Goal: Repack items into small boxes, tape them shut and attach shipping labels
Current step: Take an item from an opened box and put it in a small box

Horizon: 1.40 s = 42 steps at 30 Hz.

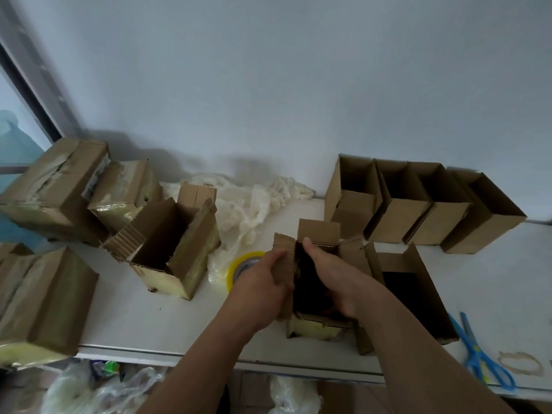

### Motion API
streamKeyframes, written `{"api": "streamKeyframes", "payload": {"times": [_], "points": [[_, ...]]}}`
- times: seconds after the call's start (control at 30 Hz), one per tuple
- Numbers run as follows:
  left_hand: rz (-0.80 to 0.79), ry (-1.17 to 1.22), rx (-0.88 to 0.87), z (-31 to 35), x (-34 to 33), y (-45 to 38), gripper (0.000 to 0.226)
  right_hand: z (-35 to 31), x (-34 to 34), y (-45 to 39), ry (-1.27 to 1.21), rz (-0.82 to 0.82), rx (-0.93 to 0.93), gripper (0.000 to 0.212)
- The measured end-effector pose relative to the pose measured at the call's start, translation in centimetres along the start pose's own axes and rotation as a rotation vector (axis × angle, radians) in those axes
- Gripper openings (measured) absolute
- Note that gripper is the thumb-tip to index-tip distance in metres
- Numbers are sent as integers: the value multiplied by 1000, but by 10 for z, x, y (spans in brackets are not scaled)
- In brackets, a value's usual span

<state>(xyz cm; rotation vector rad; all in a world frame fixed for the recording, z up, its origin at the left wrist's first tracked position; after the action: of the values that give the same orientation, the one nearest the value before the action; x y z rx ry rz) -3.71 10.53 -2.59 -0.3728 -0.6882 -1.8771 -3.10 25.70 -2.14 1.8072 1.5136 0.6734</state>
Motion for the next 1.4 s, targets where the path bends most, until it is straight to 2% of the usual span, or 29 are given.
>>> {"api": "streamKeyframes", "payload": {"times": [0.1, 0.27, 0.37, 0.47, 0.6, 0.8, 0.9, 0.97, 1.03, 1.17, 1.4], "points": [[-1, 21, 4, 2, -2, 0, 59, 3, -3, -8, 18, 11, 12, 66], [1, 51, 11, 4, -5, -1, 59, 5, -5, -10, 16, 34, 33, 68], [-10, 68, 6, 4, -6, -1, 54, 7, -6, -13, 95, 120, 82, 84], [-9, 67, 5, 3, -4, 0, 54, 8, -4, -12, 194, 202, 161, 79], [-3, 57, -6, 4, -3, -1, 56, 9, -3, -13, 214, 234, 198, 82], [-7, 79, 7, 4, -3, -1, 57, 7, -5, -18, 117, 124, 83, 73], [8, 56, 8, 3, -2, -1, 59, 6, -4, -20, 71, 134, 60, 95], [26, 35, 3, 3, -1, 0, 60, 4, -4, -20, 60, 155, 70, 101], [48, 16, -1, 4, 0, 0, 60, 2, -4, -16, 69, 160, 90, 97], [66, 16, -2, 6, 2, 1, 59, -3, -6, -8, 159, 118, 182, 64], [50, 70, 4, 8, -1, 1, 59, -3, -1, -5, 258, 74, 231, 47]]}}
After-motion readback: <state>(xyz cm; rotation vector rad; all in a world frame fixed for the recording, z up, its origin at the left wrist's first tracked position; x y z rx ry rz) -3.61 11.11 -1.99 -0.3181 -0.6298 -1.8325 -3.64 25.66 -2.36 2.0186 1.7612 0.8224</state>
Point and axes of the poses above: each hand's wrist, its own y-axis away from the middle knuckle, its own x-axis out of the back of the hand, z = x × y, the point moved 3 cm from there along -y, towards the middle knuckle, and after that the axes turned 11 degrees about -y, right-handed, at the moved point
